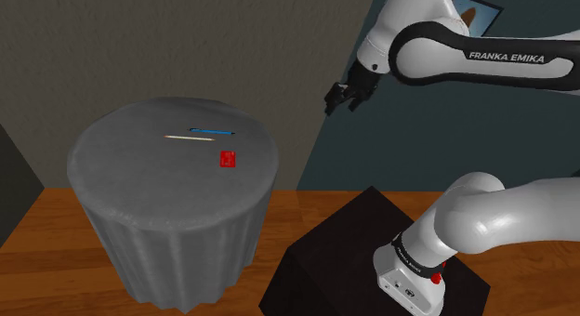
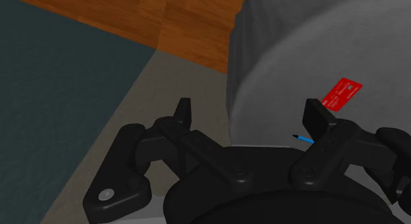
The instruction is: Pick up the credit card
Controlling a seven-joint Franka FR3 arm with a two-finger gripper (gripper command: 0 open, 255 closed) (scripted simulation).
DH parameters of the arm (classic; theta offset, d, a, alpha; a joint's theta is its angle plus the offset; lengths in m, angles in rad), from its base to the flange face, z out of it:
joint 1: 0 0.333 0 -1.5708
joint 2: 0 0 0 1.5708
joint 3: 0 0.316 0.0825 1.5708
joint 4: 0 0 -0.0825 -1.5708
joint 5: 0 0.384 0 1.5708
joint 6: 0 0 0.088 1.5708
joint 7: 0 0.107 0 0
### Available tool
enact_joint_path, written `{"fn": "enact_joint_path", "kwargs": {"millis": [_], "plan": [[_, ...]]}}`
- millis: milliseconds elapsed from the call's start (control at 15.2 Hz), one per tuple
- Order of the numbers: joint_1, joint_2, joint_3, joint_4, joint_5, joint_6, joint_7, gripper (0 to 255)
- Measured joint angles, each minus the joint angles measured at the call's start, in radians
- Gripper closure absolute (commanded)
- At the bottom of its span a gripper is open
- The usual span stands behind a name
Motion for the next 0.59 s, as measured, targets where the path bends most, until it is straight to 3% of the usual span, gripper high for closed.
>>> {"fn": "enact_joint_path", "kwargs": {"millis": [330, 594], "plan": [[-0.013, 0.111, 0.107, -0.054, -0.014, 0.205, 0.158, 0], [-0.057, 0.247, 0.207, -0.044, -0.070, 0.360, 0.310, 0]]}}
